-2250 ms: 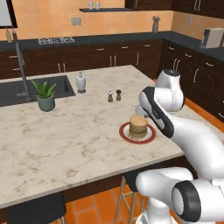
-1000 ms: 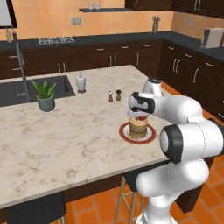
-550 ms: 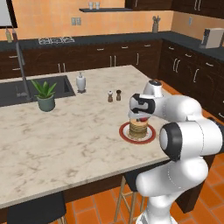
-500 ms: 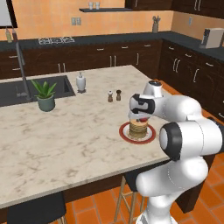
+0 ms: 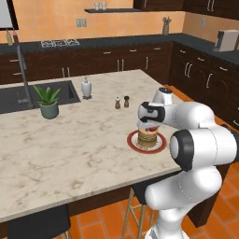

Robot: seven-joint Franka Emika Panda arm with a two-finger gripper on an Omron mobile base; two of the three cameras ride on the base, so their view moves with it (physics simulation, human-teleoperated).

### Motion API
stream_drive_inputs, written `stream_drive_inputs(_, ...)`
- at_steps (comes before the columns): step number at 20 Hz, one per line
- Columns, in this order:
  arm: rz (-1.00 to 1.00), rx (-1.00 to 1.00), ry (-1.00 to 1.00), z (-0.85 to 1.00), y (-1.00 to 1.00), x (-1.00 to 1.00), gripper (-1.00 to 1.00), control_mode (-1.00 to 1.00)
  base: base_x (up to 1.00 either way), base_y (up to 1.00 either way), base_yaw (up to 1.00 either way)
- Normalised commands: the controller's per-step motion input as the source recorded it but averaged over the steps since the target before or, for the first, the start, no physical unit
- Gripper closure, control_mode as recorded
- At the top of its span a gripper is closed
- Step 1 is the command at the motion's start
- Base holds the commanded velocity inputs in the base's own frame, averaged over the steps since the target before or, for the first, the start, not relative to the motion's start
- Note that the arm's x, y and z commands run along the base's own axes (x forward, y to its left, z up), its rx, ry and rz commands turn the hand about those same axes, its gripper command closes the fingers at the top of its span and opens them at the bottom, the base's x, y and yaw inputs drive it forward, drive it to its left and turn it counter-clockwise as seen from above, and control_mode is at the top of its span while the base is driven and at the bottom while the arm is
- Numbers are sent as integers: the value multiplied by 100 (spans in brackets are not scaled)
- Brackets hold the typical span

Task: Take the strawberry from the fridge and place it on top of the pancake, located on the dining counter.

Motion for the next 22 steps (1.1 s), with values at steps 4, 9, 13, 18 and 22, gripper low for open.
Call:
stream_drive_inputs(4, 3, 0, -4, 22, 3, 31, 100, -100, 0, 0, 0)
stream_drive_inputs(9, 5, 0, -3, -2, 0, 24, 100, -100, 0, 0, 0)
stream_drive_inputs(13, 4, 0, -5, -22, 0, 6, 100, -100, 0, 0, 0)
stream_drive_inputs(18, 4, 0, -3, -34, 0, 0, 100, -100, 0, 0, 0)
stream_drive_inputs(22, 2, 0, -1, -33, 0, -1, 100, -100, 0, 0, 0)
